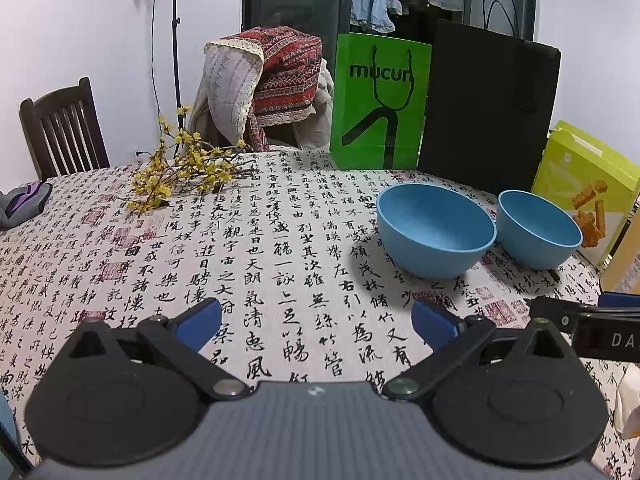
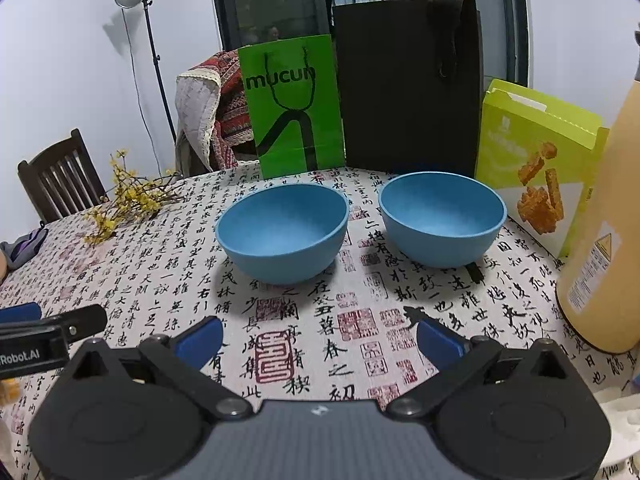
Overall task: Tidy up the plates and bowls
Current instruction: 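Lower both open grippers onto the rim of the nearer blue bowl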
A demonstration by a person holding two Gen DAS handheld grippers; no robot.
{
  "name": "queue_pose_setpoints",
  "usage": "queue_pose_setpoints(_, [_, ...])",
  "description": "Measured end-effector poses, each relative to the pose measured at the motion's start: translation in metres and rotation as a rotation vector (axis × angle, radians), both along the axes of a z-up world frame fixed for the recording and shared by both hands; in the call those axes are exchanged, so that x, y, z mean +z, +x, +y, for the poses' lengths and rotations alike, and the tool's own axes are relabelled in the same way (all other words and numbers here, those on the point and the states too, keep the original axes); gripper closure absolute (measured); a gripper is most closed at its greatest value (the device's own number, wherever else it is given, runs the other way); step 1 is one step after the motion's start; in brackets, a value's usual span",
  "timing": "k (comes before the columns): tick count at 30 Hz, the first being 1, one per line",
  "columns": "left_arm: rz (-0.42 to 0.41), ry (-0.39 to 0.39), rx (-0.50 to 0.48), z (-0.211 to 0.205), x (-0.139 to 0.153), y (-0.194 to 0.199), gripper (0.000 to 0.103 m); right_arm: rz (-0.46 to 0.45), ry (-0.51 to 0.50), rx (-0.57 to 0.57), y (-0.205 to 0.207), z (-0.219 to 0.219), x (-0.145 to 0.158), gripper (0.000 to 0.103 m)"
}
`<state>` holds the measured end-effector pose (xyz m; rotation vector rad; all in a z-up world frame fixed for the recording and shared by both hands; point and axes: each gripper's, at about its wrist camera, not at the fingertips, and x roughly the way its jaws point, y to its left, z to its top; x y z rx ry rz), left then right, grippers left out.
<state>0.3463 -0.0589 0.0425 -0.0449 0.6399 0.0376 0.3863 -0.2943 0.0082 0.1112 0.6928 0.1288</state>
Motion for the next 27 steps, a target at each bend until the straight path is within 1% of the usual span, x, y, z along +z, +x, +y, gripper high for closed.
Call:
queue_pose_setpoints(14, [0.009,-0.019,0.034,-0.005,0.001,0.022,0.0,0.022,0.02,0.036,0.031,0.003,-0.009,0.0])
queue_pose_setpoints(27, [0.018,-0.026,0.051,-0.016,-0.001,0.054,0.0,0.039,0.064,0.027,0.072,-0.007,-0.012,0.0])
